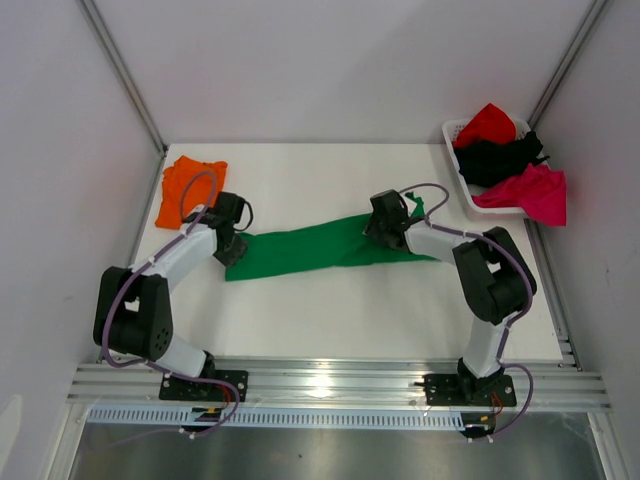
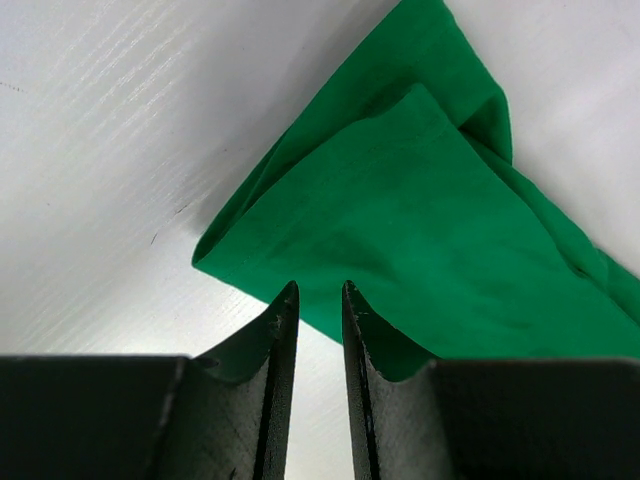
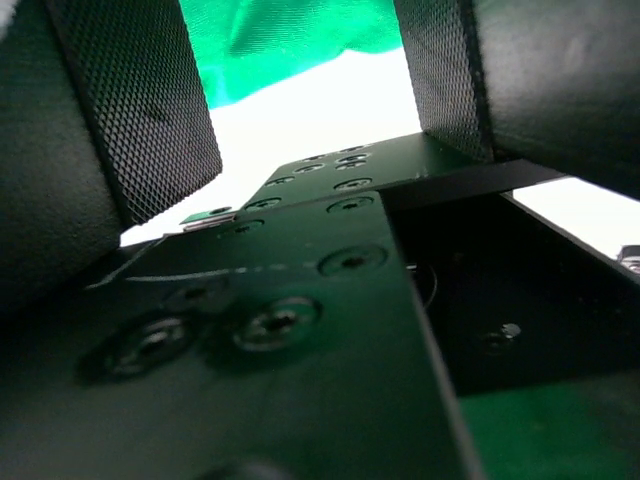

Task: Fold and stack the t-shirts
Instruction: Fold the tshirt

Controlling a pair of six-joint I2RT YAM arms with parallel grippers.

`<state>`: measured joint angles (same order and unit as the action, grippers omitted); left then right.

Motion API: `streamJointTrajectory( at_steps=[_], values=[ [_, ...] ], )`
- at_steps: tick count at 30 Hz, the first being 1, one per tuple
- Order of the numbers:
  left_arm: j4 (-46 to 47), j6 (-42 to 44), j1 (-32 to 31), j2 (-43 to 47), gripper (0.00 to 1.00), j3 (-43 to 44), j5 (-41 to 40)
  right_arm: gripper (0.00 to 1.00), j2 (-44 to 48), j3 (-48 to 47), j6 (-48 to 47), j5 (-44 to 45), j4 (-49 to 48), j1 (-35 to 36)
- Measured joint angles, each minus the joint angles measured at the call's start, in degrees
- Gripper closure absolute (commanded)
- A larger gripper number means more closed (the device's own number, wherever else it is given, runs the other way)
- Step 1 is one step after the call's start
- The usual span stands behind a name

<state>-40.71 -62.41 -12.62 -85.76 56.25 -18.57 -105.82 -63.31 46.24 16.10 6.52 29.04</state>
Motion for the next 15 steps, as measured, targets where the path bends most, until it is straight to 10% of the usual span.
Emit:
streamJointTrajectory(
  at_steps=[15],
  values=[
    [1.3,0.3,0.0,-1.6,0.73,-0.3,0.9,0.44,-0.8,-4.8,-2.4,1.2,0.0,0.7]
  ],
)
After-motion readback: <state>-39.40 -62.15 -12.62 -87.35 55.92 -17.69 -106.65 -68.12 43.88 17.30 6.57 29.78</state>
